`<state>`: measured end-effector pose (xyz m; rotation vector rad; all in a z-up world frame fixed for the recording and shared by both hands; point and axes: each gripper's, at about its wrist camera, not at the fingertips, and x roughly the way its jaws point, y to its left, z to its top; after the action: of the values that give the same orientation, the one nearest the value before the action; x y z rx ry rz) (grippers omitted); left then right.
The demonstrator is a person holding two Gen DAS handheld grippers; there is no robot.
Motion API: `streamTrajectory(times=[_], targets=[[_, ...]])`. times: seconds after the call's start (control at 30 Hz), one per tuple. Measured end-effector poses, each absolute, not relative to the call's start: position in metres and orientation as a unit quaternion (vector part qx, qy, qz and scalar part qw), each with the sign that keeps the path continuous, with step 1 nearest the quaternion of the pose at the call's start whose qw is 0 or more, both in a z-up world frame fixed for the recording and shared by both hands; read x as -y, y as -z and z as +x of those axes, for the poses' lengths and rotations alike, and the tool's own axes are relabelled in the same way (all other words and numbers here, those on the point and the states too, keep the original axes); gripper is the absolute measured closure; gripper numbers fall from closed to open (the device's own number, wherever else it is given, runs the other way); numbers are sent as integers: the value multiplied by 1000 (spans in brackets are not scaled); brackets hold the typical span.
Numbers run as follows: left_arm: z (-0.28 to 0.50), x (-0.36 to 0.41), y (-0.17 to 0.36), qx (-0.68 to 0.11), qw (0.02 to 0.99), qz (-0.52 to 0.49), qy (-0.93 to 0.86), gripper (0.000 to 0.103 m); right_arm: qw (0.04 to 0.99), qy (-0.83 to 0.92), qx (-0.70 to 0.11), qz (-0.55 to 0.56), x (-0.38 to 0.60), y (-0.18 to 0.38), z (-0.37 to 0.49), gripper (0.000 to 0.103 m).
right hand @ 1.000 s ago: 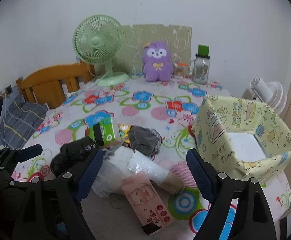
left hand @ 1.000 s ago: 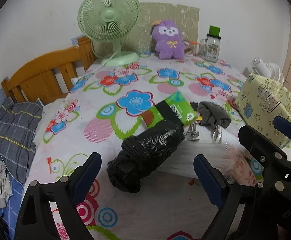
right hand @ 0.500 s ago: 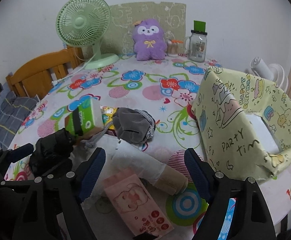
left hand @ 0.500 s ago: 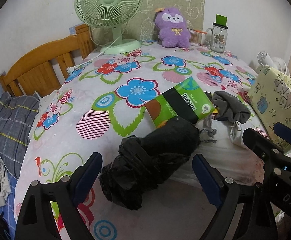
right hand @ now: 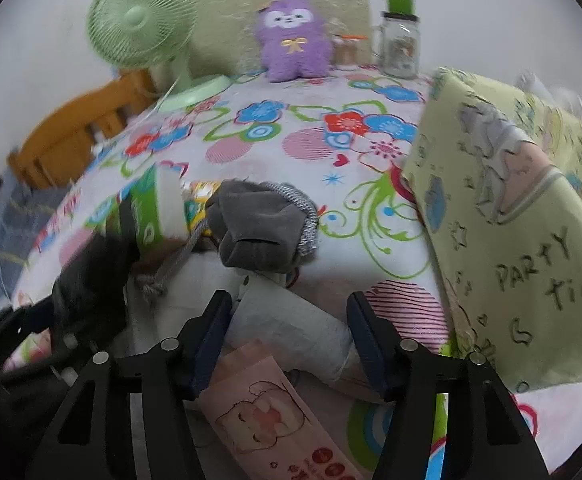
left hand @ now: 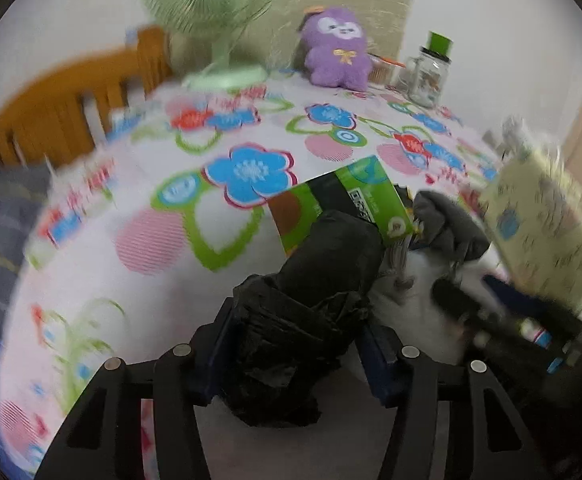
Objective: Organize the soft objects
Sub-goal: 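Move left tool toward black bundle while right tool approaches white roll, then grasp black plastic bundle with left tool while right tool grasps white roll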
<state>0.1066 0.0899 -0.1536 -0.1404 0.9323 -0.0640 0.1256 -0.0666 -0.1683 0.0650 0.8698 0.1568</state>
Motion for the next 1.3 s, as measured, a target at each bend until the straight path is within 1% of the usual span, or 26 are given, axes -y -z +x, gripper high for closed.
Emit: streamTrajectory(times=[0.2, 0.27, 0.83, 1.3], targets=[[106, -78, 151, -447, 893, -47, 32, 51, 910, -85, -405, 11, 59, 165, 122, 53], [105, -75, 149, -446, 893, -44, 34, 51, 911, -84, -404, 18, 62, 164, 122, 54], [89, -57, 116, -413, 910, -21, 35, 52, 929, -75, -360, 32, 80, 128, 112, 54], [74, -43, 74, -378, 925, 3, 33, 52, 942, -74, -325, 41, 93, 85, 91, 54]])
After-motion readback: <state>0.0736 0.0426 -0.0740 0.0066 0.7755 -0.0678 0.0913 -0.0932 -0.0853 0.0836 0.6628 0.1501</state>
